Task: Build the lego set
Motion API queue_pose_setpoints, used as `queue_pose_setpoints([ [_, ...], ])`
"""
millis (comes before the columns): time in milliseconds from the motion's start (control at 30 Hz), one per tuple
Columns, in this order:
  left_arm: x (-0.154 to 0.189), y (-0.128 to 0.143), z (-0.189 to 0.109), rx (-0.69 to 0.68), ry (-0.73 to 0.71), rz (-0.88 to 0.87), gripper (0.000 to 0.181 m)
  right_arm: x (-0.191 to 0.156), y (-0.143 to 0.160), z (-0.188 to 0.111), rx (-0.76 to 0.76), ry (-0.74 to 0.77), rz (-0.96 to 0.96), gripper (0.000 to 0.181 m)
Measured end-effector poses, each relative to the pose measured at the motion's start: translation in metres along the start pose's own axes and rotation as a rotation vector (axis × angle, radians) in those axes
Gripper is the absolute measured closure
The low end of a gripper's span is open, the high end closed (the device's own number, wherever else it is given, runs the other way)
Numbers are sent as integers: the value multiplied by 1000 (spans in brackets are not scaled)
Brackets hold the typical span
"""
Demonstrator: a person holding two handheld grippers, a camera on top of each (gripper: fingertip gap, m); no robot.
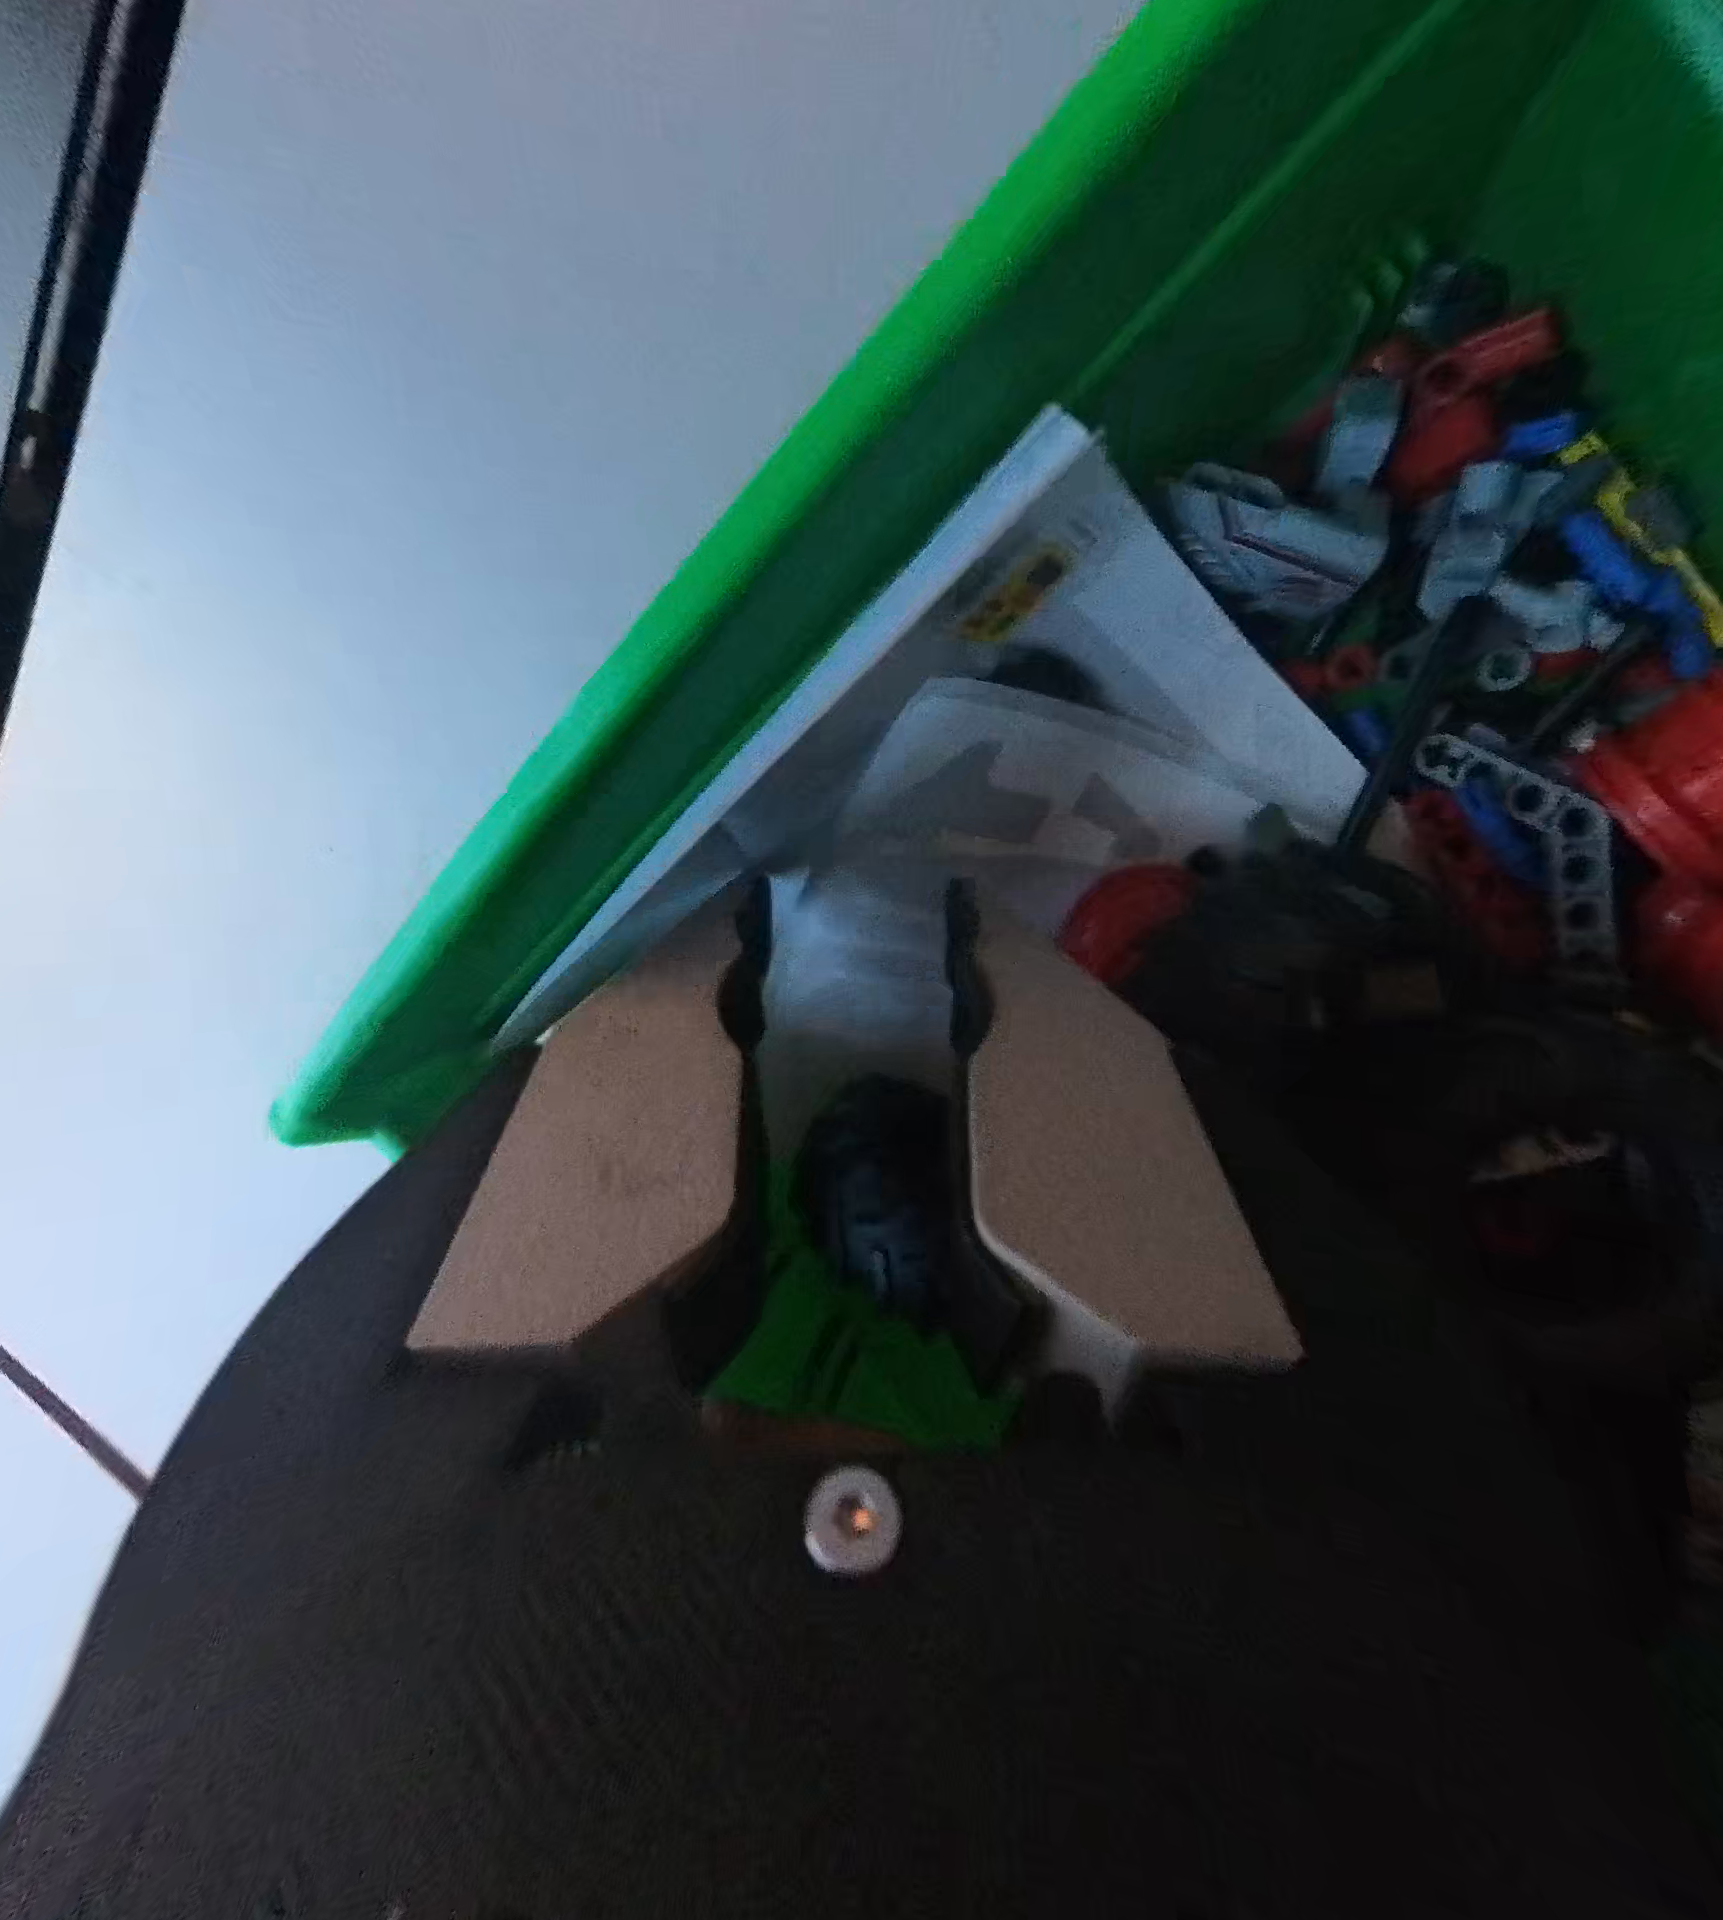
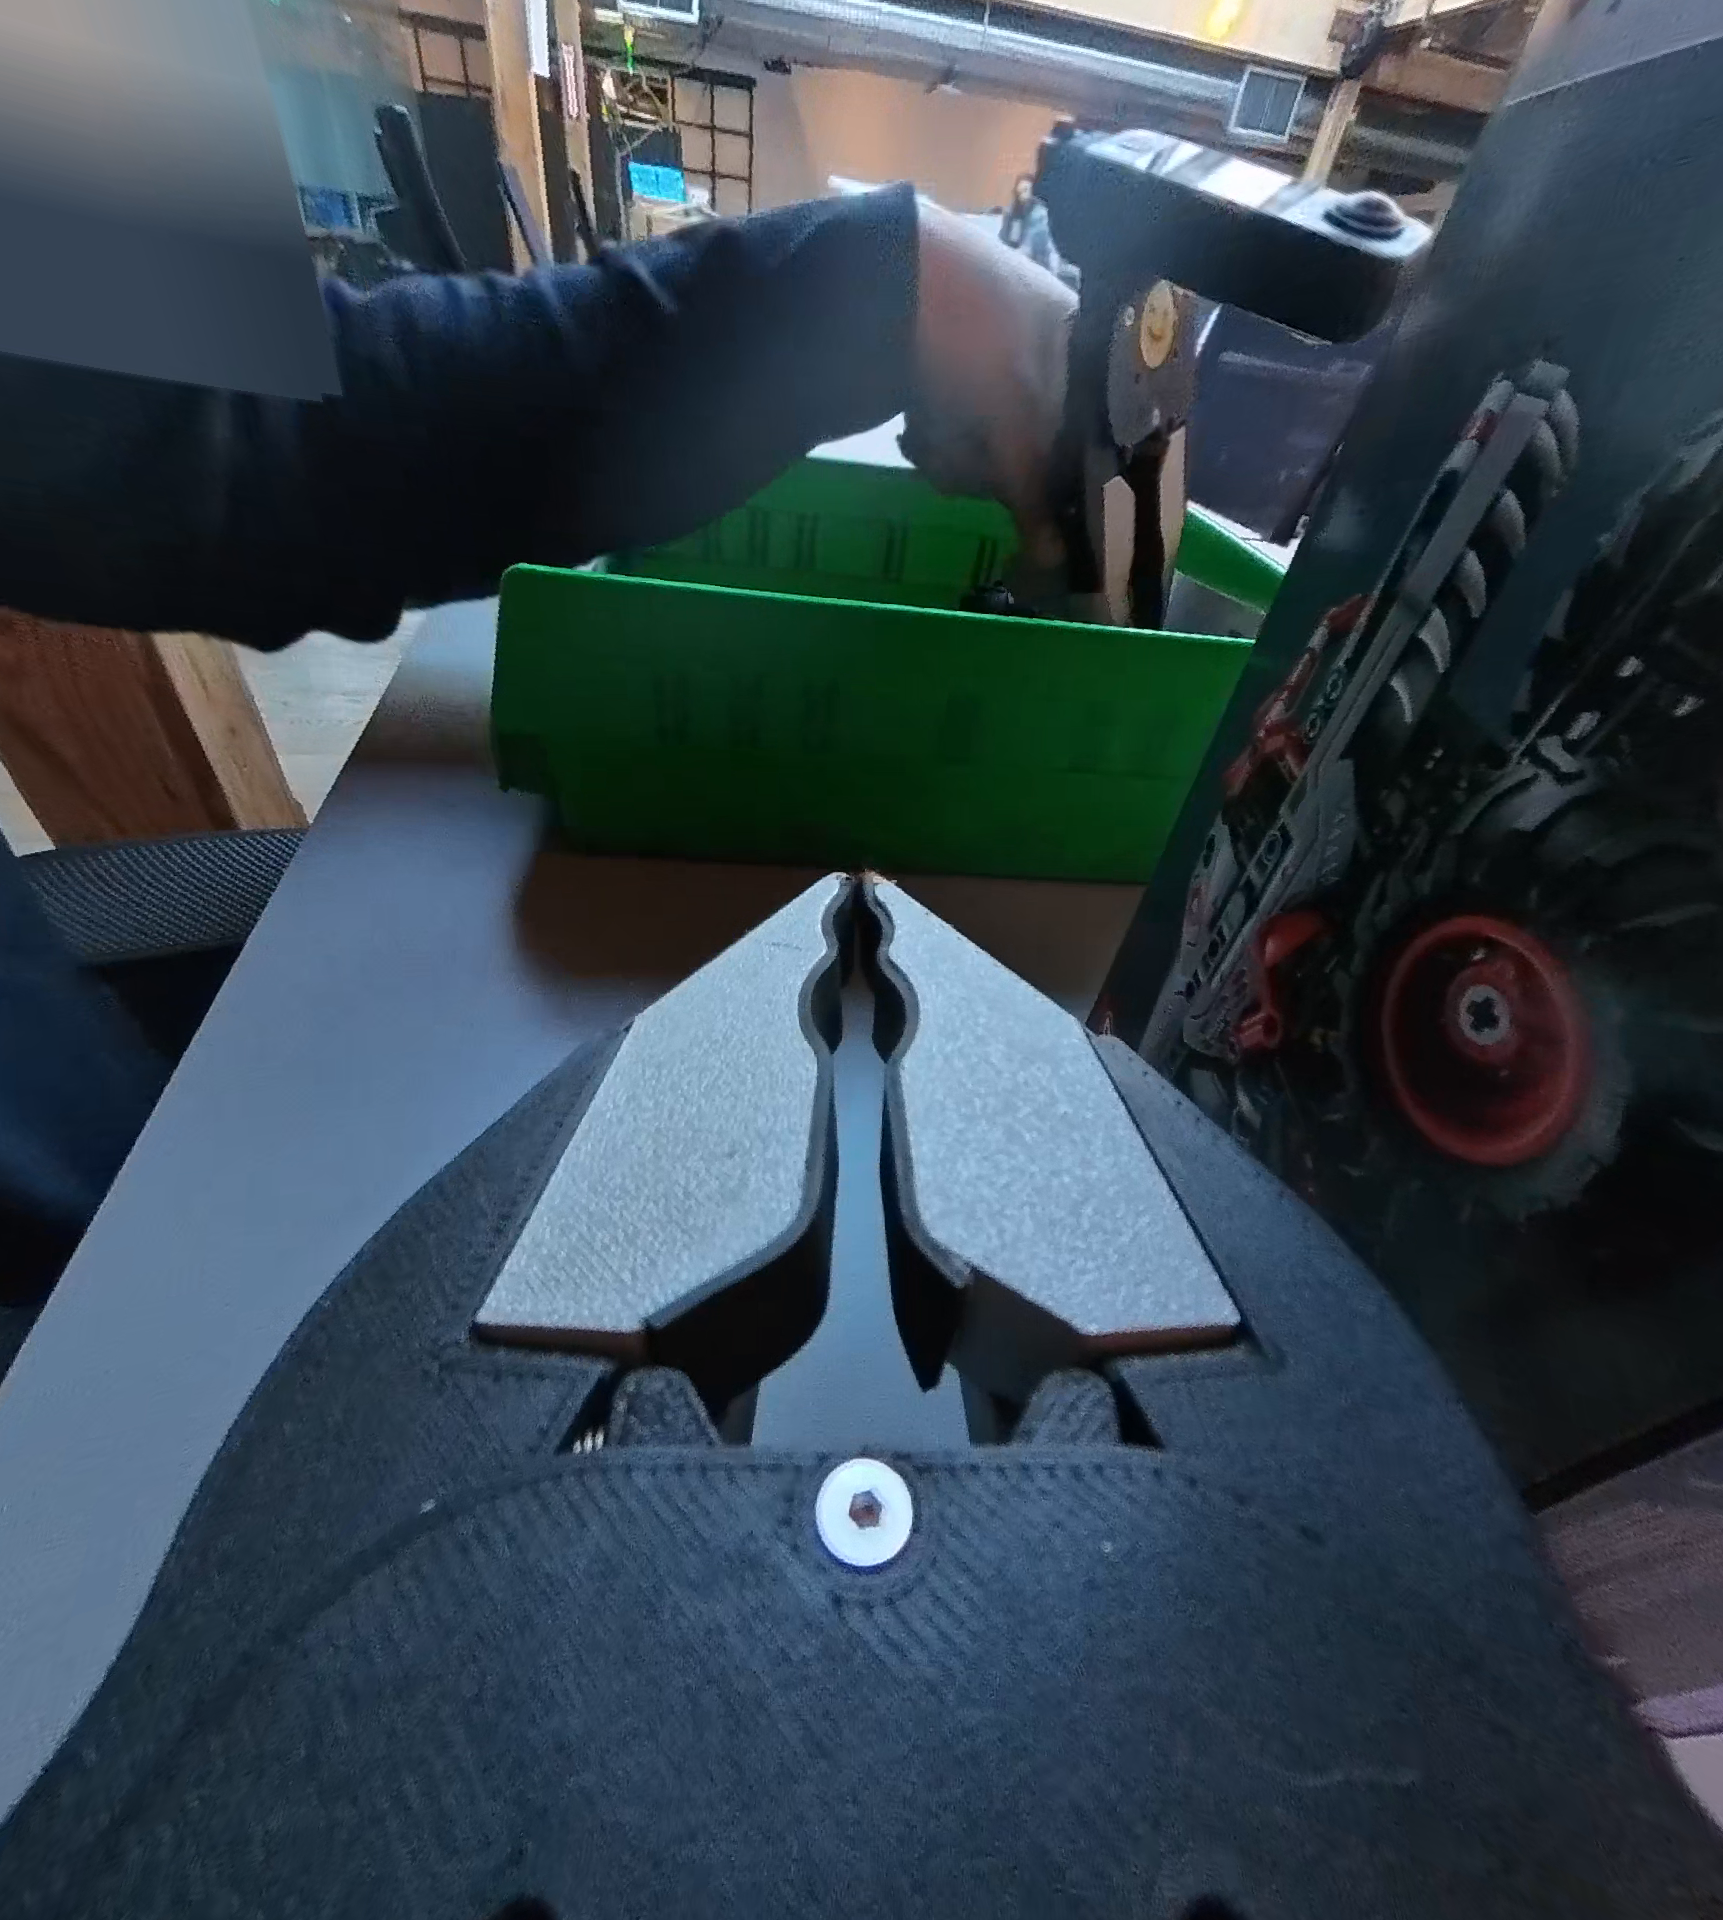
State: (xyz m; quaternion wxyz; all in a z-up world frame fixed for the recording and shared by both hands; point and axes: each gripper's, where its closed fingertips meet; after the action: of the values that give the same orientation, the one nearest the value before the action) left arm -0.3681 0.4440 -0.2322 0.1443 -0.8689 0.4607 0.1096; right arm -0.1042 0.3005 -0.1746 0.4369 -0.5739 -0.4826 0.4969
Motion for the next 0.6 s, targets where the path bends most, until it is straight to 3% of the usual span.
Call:
queue_pose_setpoints([
  [133, -3, 12, 6, -60, 74, 7, 155, -2, -1, -1, 8, -3, -6, 181],
  [233, -5, 17, 10, -104, 41, 50, 161, -6, -1, -1, 9, -17, -6, 181],
  [300, -3, 17, 9, -99, 31, 83, 181, -9, 0, -1, 5, -26, -9, 181],
  [367, -7, 21, 7, -107, 7, 72, 181, -11, 1, -1, 2, -28, -15, 181],
  [600, -20, 14, -39, 6, -162, 50, 181, -8, 3, -2, -12, 7, -26, 181],
])
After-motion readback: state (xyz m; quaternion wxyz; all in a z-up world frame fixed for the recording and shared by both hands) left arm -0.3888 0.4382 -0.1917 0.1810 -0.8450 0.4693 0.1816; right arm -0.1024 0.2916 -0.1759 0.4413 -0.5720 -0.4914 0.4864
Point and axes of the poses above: each gripper's, where its closed fingertips meet, z out along the fingers, y out of its underside, x = y × z across the jaws, and after that the axes turned 15 degrees about z, right-handed
